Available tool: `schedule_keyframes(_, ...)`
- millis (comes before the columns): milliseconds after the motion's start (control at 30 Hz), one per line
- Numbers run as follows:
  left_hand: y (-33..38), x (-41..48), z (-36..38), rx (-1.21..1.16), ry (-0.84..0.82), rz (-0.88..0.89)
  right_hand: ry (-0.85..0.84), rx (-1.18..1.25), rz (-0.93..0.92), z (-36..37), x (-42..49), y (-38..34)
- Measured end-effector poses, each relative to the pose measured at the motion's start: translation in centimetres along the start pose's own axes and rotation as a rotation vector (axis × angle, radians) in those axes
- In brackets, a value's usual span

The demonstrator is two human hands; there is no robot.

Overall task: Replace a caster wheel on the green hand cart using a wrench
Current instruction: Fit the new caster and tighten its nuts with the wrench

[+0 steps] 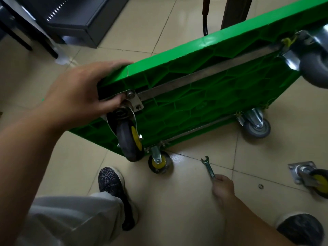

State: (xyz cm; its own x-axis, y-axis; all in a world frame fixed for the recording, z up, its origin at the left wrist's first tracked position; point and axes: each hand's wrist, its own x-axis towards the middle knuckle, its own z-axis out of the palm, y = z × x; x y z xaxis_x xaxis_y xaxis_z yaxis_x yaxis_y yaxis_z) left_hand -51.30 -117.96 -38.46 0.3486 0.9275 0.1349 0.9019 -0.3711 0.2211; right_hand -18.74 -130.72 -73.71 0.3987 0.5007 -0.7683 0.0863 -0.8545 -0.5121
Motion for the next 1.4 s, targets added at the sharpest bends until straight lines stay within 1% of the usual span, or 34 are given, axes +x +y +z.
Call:
schedule_keyframes(100,0.3,-0.1,0.0,0.014,0.007,-0.006,0.007,0.08,0.05,-0.1,0.4,0.9)
schedule_keyframes(200,0.5,-0.1,-0.1,0.012,0.013,-0.018,0.008,0.143,0.063,-0.2,0.3,1.2)
schedule_keyframes(333,0.6,0.0,-0.2,0.018,0.006,-0.036,0.005,0.15,0.056,-0.9,0.7,1.3)
schedule_keyframes(400,0.7,0.0,-0.2,0.017,0.006,-0.038,0.034,0.103,0.036,-1.8,1.1,1.5)
schedule_keyframes(433,0.7,-0.1,-0.2,0.021,0.006,-0.038,0.08,0.08,0.025,-2.4,1.3,1.6)
schedule_keyframes(467,0.8,-0.1,-0.1,0.027,0.005,-0.039,0.162,0.071,0.013,-3.1,1.6,1.7)
schedule_keyframes(567,0.8,-0.1,-0.2,0.026,-0.001,-0.033,0.474,0.035,-0.019,-5.7,2.4,1.9)
schedule_keyframes(600,0.8,-0.1,-0.2,0.027,-0.002,-0.028,0.534,-0.024,0.013,-6.5,2.7,2.0)
schedule_keyframes(633,0.8,0.0,-0.2,0.028,-0.002,-0.021,0.555,-0.083,0.054,-7.4,2.9,1.9)
schedule_keyframes(700,0.7,0.0,-0.1,0.02,0.0,-0.015,0.523,-0.169,0.128,-8.4,3.7,1.9)
schedule_keyframes(767,0.7,0.0,0.0,0.012,0.006,-0.016,0.477,-0.198,0.14,-8.7,4.4,2.4)
schedule_keyframes(867,0.6,0.0,0.2,0.007,0.021,-0.011,0.443,-0.195,0.123,-9.0,4.9,3.1)
schedule_keyframes(1100,-0.1,0.1,0.4,-0.018,0.002,-0.017,0.423,-0.21,0.092,-9.6,5.3,3.3)
schedule_keyframes(1300,0.2,0.0,0.4,-0.014,0.006,-0.021,0.4,-0.209,-0.012,-8.7,5.8,2.7)
schedule_keyframes(1400,0.3,0.1,0.3,-0.01,-0.002,-0.033,0.398,-0.216,-0.03,-8.2,5.8,2.9)
